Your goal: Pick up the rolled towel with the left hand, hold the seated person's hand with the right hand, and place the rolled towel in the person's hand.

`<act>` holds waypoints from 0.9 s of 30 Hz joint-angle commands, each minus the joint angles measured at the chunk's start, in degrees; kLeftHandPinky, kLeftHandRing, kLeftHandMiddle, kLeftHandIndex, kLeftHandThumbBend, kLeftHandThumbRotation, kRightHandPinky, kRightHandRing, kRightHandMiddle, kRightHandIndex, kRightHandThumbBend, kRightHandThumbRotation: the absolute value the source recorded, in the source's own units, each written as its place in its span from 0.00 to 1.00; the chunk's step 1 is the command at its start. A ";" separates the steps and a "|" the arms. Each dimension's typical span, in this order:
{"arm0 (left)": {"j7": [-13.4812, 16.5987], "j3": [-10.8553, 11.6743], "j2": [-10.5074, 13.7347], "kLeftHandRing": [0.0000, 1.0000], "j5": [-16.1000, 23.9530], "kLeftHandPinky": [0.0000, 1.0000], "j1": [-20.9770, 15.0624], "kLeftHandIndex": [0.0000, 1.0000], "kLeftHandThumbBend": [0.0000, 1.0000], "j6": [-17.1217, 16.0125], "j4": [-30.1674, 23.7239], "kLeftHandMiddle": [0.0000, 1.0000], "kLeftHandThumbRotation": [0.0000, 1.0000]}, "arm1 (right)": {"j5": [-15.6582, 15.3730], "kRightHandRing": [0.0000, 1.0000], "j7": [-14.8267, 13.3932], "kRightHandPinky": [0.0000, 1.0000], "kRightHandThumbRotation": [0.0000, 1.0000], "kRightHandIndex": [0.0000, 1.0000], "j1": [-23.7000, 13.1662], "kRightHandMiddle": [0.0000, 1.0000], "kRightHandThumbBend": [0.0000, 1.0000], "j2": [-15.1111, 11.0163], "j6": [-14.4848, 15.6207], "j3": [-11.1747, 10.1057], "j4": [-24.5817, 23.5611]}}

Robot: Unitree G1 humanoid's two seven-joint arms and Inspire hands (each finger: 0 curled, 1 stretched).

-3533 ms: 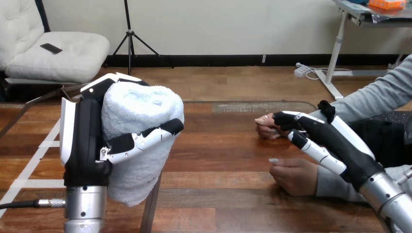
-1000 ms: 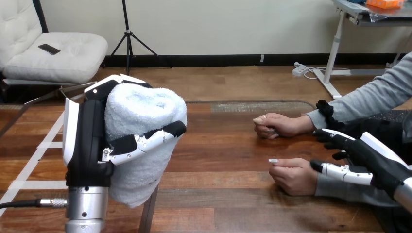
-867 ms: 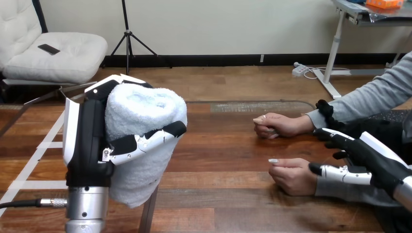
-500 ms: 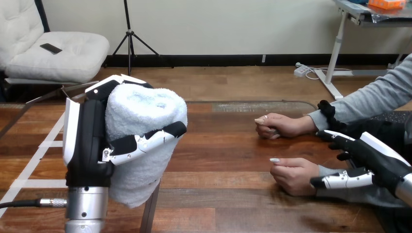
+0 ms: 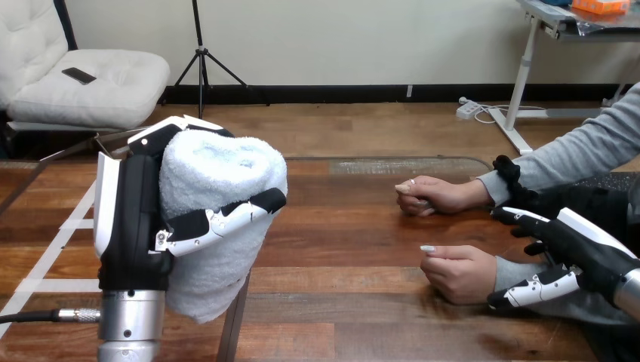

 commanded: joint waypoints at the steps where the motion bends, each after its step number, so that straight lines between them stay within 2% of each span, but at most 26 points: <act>1: 0.03 0.98 -0.14 0.35 -0.78 0.30 -2.88 0.39 0.70 -1.70 -1.61 0.39 0.00 | -0.45 0.92 -0.07 0.85 0.14 0.93 -2.47 0.95 1.00 -2.33 0.10 0.76 -2.31; 15: -0.16 1.12 -0.25 0.35 -1.13 0.31 -2.91 0.39 0.70 -1.82 -1.48 0.39 0.00 | -1.67 0.91 -0.55 0.85 0.12 0.93 -2.34 0.94 1.00 -2.70 0.45 1.67 -2.38; 27: 0.18 1.49 -0.12 0.35 -0.36 0.30 -2.94 0.39 0.70 -1.87 -1.49 0.39 0.00 | -3.28 0.90 -1.57 0.83 0.06 0.91 -2.45 0.93 1.00 -2.86 1.01 2.45 -2.47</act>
